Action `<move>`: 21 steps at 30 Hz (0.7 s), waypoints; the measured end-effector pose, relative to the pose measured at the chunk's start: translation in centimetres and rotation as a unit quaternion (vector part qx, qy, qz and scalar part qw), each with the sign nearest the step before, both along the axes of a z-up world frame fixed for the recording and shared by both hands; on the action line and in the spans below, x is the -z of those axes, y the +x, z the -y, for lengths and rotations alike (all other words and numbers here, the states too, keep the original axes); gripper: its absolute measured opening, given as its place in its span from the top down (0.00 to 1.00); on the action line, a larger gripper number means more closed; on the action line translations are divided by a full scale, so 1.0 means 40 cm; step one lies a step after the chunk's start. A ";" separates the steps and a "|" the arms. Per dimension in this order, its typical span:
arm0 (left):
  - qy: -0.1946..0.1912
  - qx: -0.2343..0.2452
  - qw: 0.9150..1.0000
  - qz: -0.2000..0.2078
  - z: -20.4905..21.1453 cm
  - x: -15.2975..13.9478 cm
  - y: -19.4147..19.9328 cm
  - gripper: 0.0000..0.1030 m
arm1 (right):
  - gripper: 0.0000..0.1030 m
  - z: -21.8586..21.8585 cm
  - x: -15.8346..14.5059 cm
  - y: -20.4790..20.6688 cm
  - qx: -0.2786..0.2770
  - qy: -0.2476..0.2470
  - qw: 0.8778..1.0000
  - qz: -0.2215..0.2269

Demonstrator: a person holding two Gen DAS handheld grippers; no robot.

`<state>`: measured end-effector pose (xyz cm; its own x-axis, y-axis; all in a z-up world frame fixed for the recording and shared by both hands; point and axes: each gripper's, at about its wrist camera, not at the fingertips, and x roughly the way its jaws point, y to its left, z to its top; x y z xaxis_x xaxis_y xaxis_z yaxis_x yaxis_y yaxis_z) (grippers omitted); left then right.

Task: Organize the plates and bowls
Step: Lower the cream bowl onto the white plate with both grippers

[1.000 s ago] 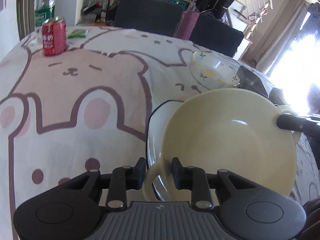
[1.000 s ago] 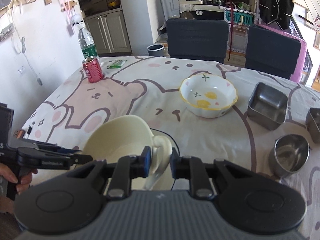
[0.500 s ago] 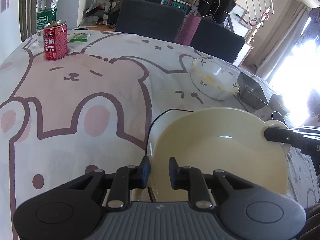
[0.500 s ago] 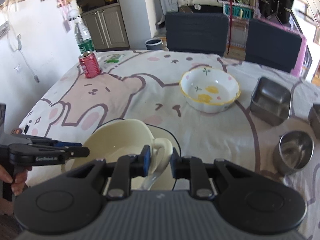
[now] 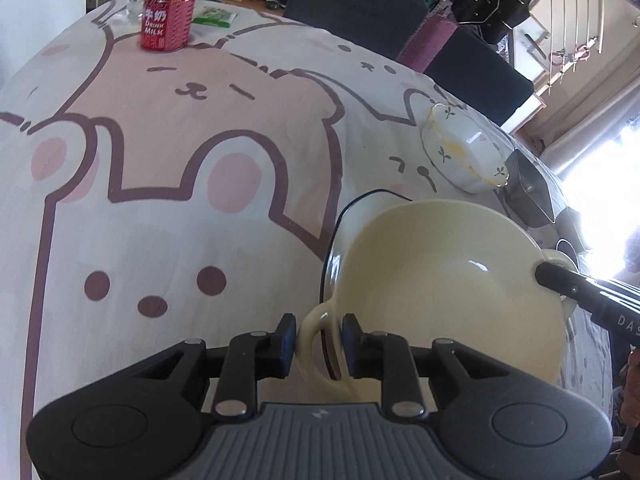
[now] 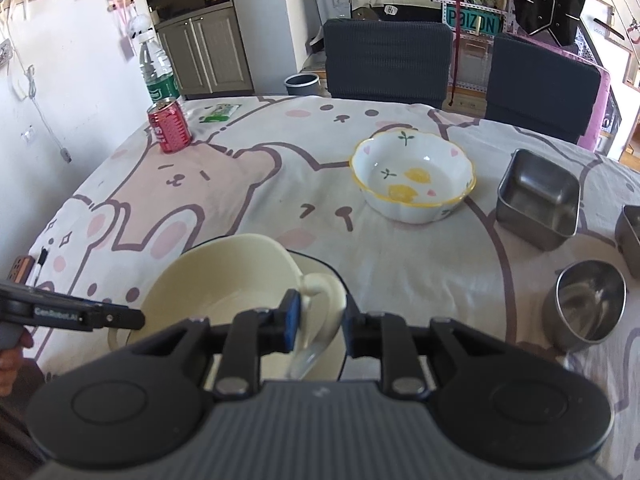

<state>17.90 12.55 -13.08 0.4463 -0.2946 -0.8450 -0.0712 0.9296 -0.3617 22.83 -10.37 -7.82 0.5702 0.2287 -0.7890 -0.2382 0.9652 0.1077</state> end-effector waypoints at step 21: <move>0.008 -0.010 0.999 -0.045 0.059 0.009 -0.003 0.71 | 0.67 0.007 0.053 0.026 0.022 -0.021 0.999 -0.026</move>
<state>17.78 10.20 -13.44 0.3734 -0.2735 -0.8864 -0.1214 0.9329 -0.3389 23.88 -10.65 -9.95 0.5361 0.1715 -0.8266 -0.1912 0.9784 0.0790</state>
